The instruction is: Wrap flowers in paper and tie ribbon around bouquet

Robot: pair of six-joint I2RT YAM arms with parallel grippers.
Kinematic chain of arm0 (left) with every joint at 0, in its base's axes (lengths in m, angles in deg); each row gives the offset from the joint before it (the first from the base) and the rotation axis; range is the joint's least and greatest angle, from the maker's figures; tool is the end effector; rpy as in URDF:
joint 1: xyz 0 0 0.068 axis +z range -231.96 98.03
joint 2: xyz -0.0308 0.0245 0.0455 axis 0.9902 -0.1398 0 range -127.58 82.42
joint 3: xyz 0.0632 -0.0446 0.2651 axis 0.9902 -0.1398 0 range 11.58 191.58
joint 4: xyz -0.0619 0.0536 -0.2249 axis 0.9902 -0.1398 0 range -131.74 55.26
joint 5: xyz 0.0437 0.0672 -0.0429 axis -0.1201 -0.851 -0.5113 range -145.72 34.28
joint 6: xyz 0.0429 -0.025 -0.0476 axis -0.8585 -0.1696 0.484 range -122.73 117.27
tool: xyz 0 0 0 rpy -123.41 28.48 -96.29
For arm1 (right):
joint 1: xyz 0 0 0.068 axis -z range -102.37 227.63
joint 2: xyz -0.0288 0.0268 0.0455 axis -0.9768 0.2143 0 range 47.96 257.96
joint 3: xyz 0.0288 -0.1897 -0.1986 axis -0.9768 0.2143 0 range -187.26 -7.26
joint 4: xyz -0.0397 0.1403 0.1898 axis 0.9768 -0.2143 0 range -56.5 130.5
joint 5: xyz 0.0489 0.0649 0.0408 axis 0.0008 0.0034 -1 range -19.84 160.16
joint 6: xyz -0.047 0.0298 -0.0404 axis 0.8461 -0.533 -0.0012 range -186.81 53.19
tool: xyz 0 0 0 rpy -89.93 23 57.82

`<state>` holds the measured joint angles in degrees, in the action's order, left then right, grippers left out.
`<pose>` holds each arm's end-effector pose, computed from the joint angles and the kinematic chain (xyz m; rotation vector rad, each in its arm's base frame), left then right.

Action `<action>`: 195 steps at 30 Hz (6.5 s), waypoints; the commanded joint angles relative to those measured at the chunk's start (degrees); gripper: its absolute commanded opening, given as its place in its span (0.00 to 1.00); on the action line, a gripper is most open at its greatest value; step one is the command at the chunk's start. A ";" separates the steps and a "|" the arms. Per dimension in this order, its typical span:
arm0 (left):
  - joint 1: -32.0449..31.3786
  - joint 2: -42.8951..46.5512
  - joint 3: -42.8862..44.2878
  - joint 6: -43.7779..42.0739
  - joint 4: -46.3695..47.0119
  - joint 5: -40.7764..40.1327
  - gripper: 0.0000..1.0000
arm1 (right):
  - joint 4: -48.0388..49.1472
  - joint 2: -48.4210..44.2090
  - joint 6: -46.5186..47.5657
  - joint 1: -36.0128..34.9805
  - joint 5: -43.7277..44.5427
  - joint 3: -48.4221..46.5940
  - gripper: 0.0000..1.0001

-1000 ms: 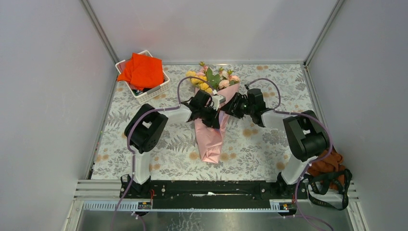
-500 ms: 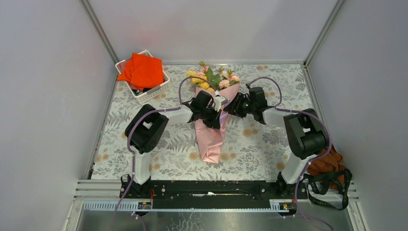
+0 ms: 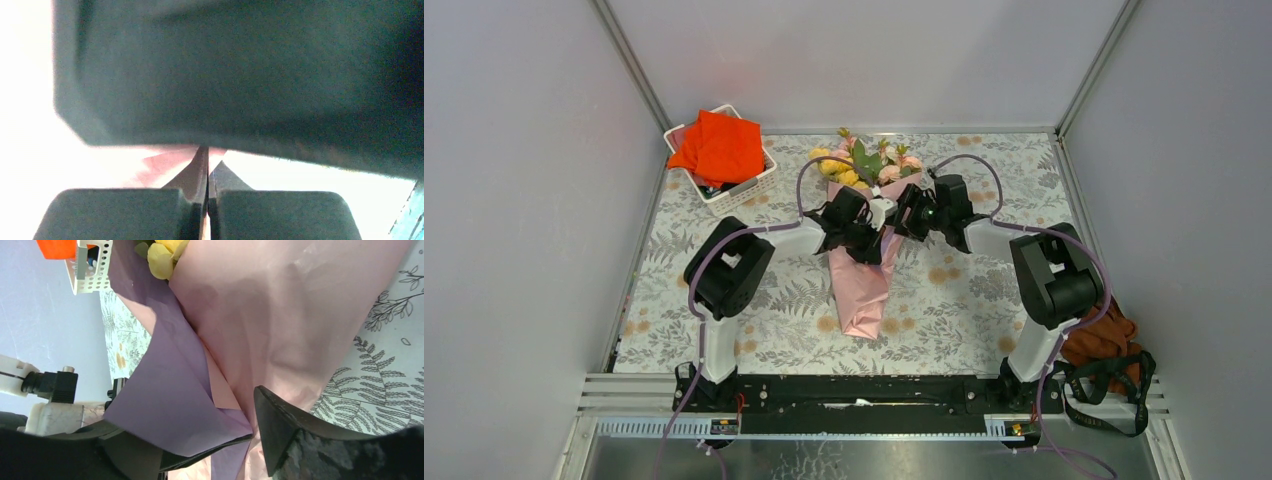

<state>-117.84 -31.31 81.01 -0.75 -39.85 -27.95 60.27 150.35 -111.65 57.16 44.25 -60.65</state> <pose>0.3154 -0.2601 0.1532 0.9417 2.3106 -0.8793 0.3439 0.1543 0.1867 0.1758 2.2329 1.1324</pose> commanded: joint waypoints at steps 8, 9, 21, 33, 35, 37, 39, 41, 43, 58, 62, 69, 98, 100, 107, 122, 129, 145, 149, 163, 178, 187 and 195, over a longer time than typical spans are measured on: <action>-0.71 0.01 3.88 -2.29 -2.51 0.57 0.11 | -6.24 -1.26 3.37 0.64 5.11 -1.40 0.01; -0.97 0.64 4.85 -3.75 -4.08 1.81 0.24 | -6.66 -1.13 4.29 1.18 5.02 -1.63 0.00; -1.74 11.42 8.69 -20.19 -20.27 -0.99 0.30 | -0.84 5.29 8.57 5.31 -1.88 -3.57 0.00; -12.85 8.05 -1.75 -25.23 -10.57 -13.90 0.18 | 2.28 6.82 6.70 6.05 -1.42 -3.00 0.00; -15.66 8.17 -3.49 -26.68 -10.29 -14.14 0.18 | 2.36 6.74 6.55 6.12 -1.02 -2.83 0.00; -18.72 8.46 -5.45 -28.24 -10.79 -14.48 0.19 | 2.52 6.70 6.44 6.27 -0.94 -2.73 0.00; -20.73 8.57 -7.61 -29.41 -11.38 -14.60 0.20 | 2.79 6.64 6.28 6.40 -0.81 -2.60 0.00; -21.81 8.49 -9.32 -30.05 -12.09 -14.06 0.21 | 2.82 6.56 6.22 6.42 -0.83 -2.57 0.00; -22.67 8.65 -9.86 -30.19 -14.18 -12.99 0.24 | 2.87 6.43 6.31 6.49 -0.64 -2.51 0.00; -16.40 13.78 7.07 -31.77 -38.83 -2.06 0.20 | 2.40 6.78 6.51 6.58 -1.68 -2.69 0.00; -12.18 11.41 7.42 -32.47 -36.25 -3.20 0.01 | 2.13 6.69 6.54 6.58 -1.77 -2.60 0.00; -15.19 9.29 1.20 -32.59 -30.69 -3.75 0.00 | 1.43 7.05 6.87 6.58 -1.28 -2.69 0.00; -12.85 11.22 5.01 -29.23 -21.89 -7.47 0.29 | 0.97 6.43 7.66 6.58 -1.24 -2.89 0.00; -14.62 10.07 2.17 -29.56 -14.21 -14.07 0.37 | 1.06 6.22 7.54 6.58 -1.25 -2.79 0.01; -21.86 8.96 -7.34 -35.24 -1.76 -19.72 0.60 | -1.98 3.38 9.73 6.58 1.12 -2.63 0.21; -23.19 6.66 -11.94 -37.17 -5.47 -17.84 0.60 | -14.40 -5.37 15.91 8.87 -0.59 3.39 0.99; -23.21 6.53 -12.06 -36.96 -5.55 -17.86 0.62 | -7.17 3.97 11.26 8.40 -6.28 0.59 0.96; -23.17 6.34 -13.03 -36.61 -5.89 -17.45 0.62 | -18.79 -1.94 15.57 8.89 6.36 -2.83 0.55; -23.16 6.68 -13.38 -36.39 -5.72 -16.91 0.62 | -26.55 -13.10 14.03 10.38 26.01 0.43 0.80; -23.23 8.31 -12.83 -34.89 -6.19 -14.36 0.62 | -78.13 -37.56 -47.46 26.81 74.33 11.18 0.97; -23.20 10.11 -13.24 -35.12 -7.16 -14.95 0.62 | -76.33 -38.31 -38.17 53.95 61.33 16.73 0.97; -23.25 10.66 -13.57 -35.39 -7.05 -15.37 0.62 | -73.47 -36.63 -39.49 55.20 53.29 21.67 0.90; -23.26 10.82 -14.06 -36.08 -7.08 -15.73 0.63 | -73.92 -37.12 -37.26 55.35 53.34 21.32 0.87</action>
<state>-140.79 -20.10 68.98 -36.09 -42.53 -43.93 -10.44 114.42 -150.73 112.22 97.50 -38.53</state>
